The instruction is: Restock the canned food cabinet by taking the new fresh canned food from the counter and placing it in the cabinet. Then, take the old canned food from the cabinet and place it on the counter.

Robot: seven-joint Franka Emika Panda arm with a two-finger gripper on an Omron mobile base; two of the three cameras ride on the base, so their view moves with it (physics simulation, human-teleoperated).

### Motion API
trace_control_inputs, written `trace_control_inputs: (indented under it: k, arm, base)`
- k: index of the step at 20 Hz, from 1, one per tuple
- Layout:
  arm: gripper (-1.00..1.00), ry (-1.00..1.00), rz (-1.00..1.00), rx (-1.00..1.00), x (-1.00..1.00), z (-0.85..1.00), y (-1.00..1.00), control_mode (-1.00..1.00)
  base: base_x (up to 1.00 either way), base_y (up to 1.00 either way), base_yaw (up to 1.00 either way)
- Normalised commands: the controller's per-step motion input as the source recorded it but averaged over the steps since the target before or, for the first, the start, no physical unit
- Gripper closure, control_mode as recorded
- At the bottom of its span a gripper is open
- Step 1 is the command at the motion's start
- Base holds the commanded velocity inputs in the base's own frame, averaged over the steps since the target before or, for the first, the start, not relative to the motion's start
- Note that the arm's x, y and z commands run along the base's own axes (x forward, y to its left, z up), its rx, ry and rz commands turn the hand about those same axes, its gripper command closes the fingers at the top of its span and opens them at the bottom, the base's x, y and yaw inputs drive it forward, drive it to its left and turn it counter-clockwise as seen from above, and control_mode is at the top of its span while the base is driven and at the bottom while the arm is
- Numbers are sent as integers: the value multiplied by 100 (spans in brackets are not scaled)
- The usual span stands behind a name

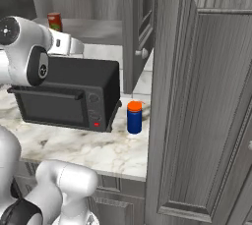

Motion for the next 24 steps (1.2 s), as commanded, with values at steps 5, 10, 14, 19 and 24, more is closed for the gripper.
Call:
trace_control_inputs:
  k: [5,10,14,19,24]
  arm:
    - [100,1,-2,-2,69,55,1,-100]
    - [100,4,0,0,49,-28,-1,-100]
    - [100,12,0,0,79,-31,-11,-100]
    - [100,14,0,0,86,-1,-19,-100]
    - [100,12,0,0,80,-1,-10,-100]
  base:
    - [0,0,0]
    - [0,0,0]
    - [0,0,0]
    - [0,0,0]
    - [0,0,0]
